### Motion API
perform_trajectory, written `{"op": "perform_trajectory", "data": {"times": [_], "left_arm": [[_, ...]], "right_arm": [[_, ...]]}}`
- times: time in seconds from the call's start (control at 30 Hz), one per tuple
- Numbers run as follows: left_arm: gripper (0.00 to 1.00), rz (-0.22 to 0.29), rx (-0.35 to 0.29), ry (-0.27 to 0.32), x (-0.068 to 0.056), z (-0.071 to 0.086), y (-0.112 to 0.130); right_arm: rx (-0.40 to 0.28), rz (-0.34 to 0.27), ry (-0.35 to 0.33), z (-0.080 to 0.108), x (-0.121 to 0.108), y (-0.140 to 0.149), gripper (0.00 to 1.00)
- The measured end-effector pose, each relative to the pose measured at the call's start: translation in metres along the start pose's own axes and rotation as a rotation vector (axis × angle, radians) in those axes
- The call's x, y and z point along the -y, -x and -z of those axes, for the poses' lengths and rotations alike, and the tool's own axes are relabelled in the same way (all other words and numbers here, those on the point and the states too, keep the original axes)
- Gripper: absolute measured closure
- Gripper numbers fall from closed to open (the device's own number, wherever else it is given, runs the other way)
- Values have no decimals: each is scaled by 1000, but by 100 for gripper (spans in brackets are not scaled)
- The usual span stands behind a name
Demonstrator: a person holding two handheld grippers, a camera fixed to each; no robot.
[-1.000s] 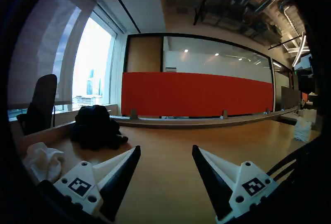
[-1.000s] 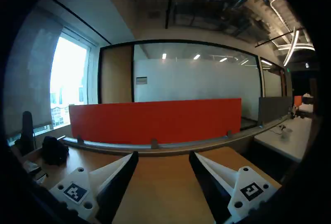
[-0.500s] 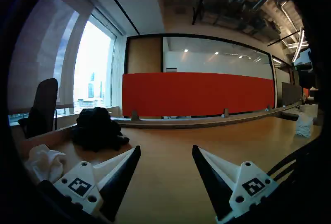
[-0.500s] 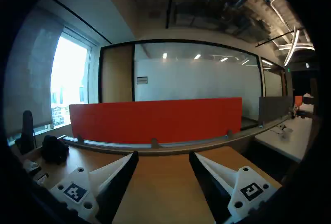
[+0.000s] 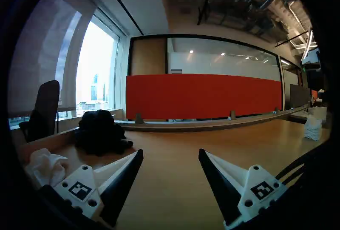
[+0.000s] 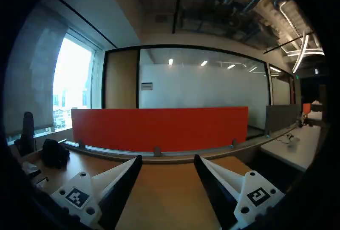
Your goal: Fold towel
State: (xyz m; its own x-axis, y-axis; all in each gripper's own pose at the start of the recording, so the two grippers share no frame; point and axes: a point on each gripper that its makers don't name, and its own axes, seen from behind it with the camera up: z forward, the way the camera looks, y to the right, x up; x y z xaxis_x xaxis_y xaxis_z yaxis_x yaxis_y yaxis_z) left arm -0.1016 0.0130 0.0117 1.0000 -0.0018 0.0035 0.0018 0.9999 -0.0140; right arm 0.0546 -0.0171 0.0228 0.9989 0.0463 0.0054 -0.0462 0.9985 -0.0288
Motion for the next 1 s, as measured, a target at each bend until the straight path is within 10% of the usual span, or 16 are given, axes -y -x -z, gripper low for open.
{"op": "perform_trajectory", "data": {"times": [0.4,1.0], "left_arm": [[3,0,-1,0,0,-1,2],[3,1,-1,0,1,-1,5]], "right_arm": [[-50,48,16,-1,-15,-8,5],[-37,11,14,-4,-27,63,5]]}}
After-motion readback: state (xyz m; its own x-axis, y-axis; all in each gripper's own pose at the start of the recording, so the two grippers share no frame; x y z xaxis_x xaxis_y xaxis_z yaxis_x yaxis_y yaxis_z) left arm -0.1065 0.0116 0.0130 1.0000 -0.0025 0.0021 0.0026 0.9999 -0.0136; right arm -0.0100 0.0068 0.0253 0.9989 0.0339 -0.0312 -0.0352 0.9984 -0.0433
